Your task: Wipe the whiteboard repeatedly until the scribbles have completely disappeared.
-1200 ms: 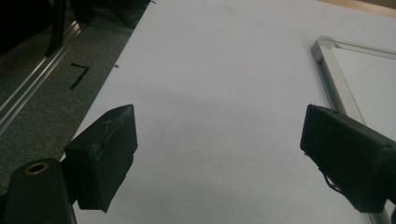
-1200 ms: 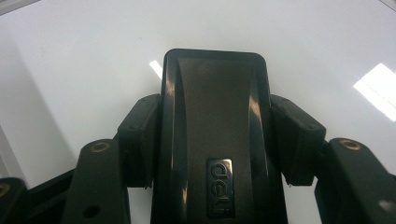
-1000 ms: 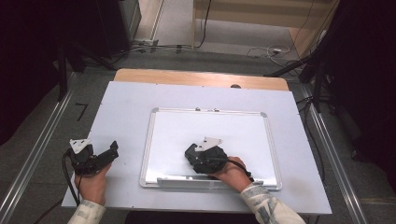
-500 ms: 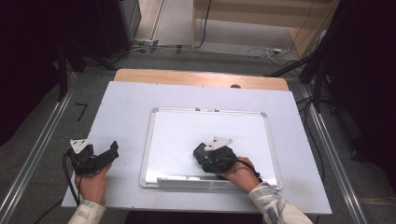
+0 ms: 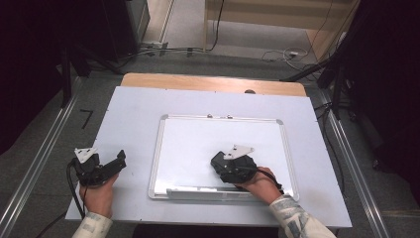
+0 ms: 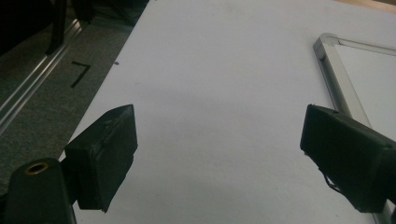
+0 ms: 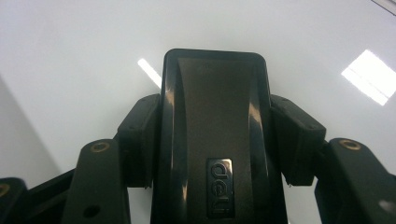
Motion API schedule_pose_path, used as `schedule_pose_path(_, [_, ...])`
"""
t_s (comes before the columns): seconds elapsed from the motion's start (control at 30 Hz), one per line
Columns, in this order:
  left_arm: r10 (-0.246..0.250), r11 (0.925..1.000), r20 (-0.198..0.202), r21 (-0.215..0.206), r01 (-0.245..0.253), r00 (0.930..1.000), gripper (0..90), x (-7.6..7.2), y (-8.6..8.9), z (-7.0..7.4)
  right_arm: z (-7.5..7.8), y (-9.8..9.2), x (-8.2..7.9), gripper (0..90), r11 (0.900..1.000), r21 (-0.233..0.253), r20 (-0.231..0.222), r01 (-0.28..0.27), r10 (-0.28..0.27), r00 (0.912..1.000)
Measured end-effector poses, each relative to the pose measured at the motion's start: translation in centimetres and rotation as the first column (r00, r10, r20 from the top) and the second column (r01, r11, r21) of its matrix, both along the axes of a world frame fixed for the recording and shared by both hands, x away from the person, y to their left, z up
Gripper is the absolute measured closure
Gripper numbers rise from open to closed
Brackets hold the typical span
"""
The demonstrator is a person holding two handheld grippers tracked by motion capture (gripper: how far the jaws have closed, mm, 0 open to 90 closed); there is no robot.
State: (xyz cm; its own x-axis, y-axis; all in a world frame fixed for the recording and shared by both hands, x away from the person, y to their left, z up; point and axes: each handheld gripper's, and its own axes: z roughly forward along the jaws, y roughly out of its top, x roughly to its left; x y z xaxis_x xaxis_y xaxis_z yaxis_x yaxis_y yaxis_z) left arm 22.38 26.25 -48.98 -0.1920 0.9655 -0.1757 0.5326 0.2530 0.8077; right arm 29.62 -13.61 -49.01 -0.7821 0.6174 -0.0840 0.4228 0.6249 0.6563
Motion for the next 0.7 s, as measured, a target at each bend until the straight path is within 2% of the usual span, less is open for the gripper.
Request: schedule_pose_path(0.7, [-0.001, 1.0, 0.002, -0.001, 0.001, 1.0, 11.0, 0.0, -0.1, 0.0, 0.1, -2.2, 0.5, 38.9, 1.0, -0.006, -0.016, -0.003, 0.003, 0.9999])
